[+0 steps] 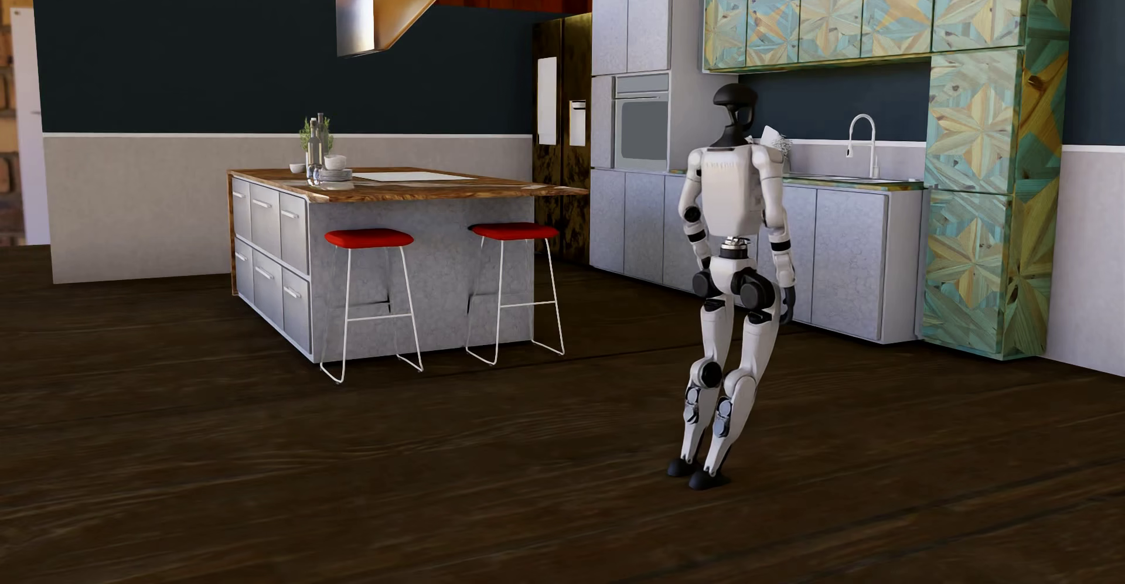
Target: Wait
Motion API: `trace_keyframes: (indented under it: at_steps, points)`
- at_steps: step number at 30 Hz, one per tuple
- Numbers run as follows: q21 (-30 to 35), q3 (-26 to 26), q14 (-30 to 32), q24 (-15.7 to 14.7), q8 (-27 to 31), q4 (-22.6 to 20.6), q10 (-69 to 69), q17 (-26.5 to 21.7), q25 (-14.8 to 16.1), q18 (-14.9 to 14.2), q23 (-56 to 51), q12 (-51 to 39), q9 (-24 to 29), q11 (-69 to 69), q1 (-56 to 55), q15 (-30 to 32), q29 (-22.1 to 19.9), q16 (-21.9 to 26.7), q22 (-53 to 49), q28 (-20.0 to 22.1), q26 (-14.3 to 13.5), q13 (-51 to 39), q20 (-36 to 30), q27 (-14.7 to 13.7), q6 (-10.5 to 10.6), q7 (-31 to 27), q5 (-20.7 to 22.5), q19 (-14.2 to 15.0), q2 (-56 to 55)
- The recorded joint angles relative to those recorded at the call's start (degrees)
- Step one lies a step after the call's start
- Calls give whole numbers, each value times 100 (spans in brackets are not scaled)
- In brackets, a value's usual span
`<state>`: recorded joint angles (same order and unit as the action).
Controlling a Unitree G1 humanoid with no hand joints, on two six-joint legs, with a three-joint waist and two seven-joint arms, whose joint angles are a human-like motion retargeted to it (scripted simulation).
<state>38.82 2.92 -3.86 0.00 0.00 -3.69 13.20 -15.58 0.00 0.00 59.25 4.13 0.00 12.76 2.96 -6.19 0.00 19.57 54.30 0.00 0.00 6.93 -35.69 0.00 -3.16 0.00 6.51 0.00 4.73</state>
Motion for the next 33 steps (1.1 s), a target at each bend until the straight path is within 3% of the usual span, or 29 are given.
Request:
trace_keyframes:
  at_steps: [33]
  points:
    - [75,13,8,0,0,3,3,13,0,0,-86,-17,22,61,-15,1,0,-57,-46,0,0,-51,18,0,34,0,-2,0,-49]
